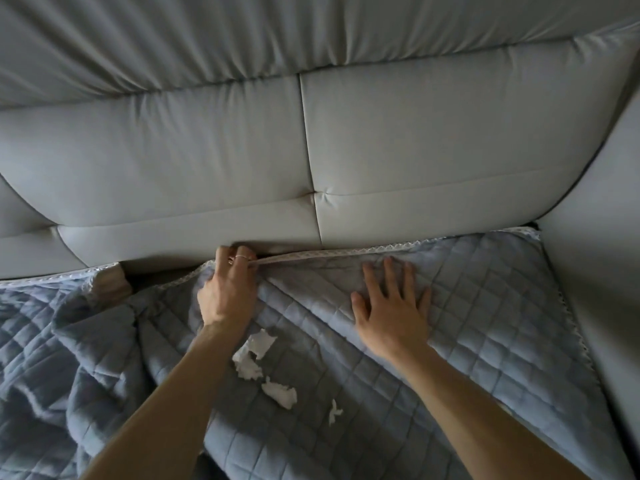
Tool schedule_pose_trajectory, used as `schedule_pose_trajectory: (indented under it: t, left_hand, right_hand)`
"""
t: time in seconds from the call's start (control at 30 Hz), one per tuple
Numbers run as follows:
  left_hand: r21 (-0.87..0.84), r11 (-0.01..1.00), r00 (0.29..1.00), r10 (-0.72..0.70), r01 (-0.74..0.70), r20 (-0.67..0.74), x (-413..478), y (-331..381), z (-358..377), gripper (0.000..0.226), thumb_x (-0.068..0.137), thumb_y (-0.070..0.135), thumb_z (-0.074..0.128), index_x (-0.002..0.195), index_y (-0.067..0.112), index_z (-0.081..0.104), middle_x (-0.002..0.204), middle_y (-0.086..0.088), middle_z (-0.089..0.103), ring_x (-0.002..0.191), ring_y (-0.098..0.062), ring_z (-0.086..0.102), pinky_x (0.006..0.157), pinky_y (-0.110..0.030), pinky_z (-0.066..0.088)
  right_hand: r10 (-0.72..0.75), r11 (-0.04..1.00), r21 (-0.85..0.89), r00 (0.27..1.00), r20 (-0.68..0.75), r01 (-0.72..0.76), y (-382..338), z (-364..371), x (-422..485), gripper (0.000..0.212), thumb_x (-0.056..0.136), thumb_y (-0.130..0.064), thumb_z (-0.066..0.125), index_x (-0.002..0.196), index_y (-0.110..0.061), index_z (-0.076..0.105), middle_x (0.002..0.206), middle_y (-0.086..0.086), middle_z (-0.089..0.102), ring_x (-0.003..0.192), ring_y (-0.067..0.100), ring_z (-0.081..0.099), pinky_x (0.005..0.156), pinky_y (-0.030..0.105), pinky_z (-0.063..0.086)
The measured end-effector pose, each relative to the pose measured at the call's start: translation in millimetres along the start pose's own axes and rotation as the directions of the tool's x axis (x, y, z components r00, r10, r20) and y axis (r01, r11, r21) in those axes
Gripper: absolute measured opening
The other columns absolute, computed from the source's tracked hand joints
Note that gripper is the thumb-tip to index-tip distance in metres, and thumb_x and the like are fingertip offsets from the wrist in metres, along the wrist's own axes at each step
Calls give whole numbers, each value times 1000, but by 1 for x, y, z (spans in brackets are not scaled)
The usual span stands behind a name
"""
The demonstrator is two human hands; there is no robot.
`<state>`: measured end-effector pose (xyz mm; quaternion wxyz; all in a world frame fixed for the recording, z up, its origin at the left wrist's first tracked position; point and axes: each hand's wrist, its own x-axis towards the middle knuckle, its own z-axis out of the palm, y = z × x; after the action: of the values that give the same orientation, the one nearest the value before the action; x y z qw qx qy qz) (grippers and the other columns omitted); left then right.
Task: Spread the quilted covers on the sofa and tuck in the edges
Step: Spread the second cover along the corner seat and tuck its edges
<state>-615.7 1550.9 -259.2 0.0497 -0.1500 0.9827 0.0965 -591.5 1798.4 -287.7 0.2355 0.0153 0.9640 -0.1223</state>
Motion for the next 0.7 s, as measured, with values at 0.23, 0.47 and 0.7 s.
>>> schedule_pose_trajectory:
  t: [0.23,0.47,0.7]
  left_hand:
    - [-73,992,993,100,-105,-67,-35,11,25,35,90,35,50,117,18,64,125,-8,58,111,-36,56,88,-49,47]
    - [-46,998,948,-28,45,317,-44,16,44,74,89,71,30,151,49,-4,162,16,-10,149,-16,-13,116,-59,-9]
    - [-36,993,948,117,-111,295,-20,-5,50,77,81,73,21,152,47,7,163,11,5,149,-13,-2,119,-51,-3]
  right_hand:
    - [-8,999,-39,1000,7,8,11,10,9,64,94,-64,9,150,-45,-16,159,-10,-28,144,24,-31,112,67,-12]
    - [-112,992,-70,981,-158,102,6,0,4,67,91,-49,30,155,-31,21,164,2,13,152,23,1,116,65,4]
    - [-101,995,-37,991,-88,98,7,2,24,69,89,-48,26,155,-38,7,164,-10,5,150,13,1,116,60,0]
